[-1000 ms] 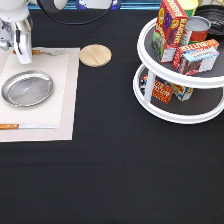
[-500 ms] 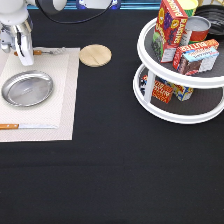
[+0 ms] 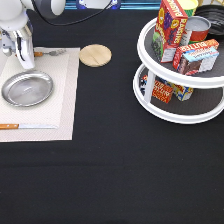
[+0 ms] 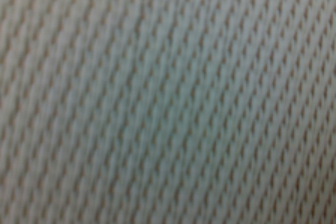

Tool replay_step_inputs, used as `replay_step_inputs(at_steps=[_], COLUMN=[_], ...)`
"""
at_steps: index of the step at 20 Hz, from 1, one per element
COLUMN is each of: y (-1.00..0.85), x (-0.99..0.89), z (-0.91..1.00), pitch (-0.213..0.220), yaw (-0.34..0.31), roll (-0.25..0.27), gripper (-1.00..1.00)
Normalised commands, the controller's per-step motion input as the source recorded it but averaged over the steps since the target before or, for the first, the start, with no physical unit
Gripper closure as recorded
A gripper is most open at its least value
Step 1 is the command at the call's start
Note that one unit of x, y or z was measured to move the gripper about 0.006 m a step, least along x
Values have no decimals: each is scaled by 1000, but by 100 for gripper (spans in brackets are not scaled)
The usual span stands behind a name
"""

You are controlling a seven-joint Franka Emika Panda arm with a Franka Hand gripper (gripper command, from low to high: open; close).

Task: Arrange plate and fork

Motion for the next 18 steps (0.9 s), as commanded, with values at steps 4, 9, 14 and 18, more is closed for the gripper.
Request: replay_step_inputs(at_steps=[4, 9, 14, 18], y=[-305, -191, -67, 11], x=[167, 214, 230, 336], z=[117, 109, 72, 115], pitch=[0, 0, 0, 0], yaw=[-143, -123, -156, -192], roll=[41, 14, 2, -7], gripper=[100, 100, 100, 100])
